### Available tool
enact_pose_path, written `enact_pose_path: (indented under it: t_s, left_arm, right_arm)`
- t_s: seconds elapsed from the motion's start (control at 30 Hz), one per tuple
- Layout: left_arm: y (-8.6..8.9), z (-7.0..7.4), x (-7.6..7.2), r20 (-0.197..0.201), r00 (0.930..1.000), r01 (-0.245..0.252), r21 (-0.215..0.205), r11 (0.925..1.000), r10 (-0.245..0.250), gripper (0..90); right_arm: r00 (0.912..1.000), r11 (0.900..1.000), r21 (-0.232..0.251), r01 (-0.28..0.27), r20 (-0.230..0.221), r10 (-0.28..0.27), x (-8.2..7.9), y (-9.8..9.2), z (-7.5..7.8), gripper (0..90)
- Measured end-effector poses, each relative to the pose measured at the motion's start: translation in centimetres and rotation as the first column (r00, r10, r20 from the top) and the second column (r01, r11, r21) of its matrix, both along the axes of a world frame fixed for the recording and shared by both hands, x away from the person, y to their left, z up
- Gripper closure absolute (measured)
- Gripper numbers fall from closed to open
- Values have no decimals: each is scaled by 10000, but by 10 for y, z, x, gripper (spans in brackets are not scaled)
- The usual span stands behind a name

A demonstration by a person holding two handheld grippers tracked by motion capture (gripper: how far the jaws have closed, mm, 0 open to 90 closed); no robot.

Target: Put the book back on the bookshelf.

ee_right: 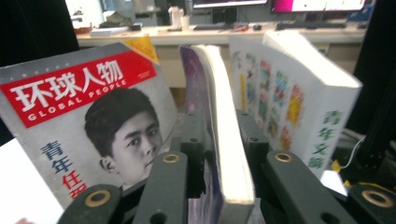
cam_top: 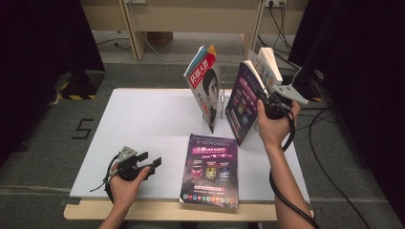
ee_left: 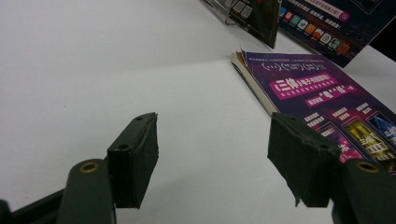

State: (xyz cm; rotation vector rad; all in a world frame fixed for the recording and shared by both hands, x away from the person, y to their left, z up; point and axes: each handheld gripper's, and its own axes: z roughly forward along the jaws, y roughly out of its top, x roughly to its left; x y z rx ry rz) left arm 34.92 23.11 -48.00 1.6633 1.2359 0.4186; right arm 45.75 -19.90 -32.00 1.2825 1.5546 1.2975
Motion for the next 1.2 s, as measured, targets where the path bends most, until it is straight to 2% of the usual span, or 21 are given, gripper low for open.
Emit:
enact_pose_path:
  t_s: [0.17,0.37,0.57,0.7,0.8,0.9,1.03,1.2]
  left_arm:
    - [1,1,0,14,10000,-40,9,10000,40,327]
    - [0,0,0,-28,10000,17,-1,10000,-17,328]
    - [0,0,0,-46,10000,14,15,10000,-14,328]
    - [0,0,0,-57,10000,20,-4,10000,-20,328]
    - [1,0,0,-38,10000,14,16,10000,-14,328]
    - [1,0,0,-52,10000,3,10,10000,-3,328]
    - [0,-1,1,-69,10000,17,17,10000,-17,328]
    - [1,-1,0,-83,10000,33,35,10000,-33,329]
  right_arm:
    - [10000,9999,-70,95,14,-94,-1,3,-6,798]
    - [9997,10000,-75,22,-260,-24,1,4,-3,818]
    - [9995,9998,-180,-27,-305,22,2,11,-2,812]
    - [9991,9995,-310,-27,-432,14,5,14,0,806]
    - [9990,9981,-614,-37,-457,9,7,16,-1,785]
    - [9984,9978,-656,-31,-561,-6,10,17,-3,803]
    - [9975,9995,-285,-142,-701,122,11,16,-2,824]
    - [9977,9993,-229,-297,-611,283,10,18,-2,827]
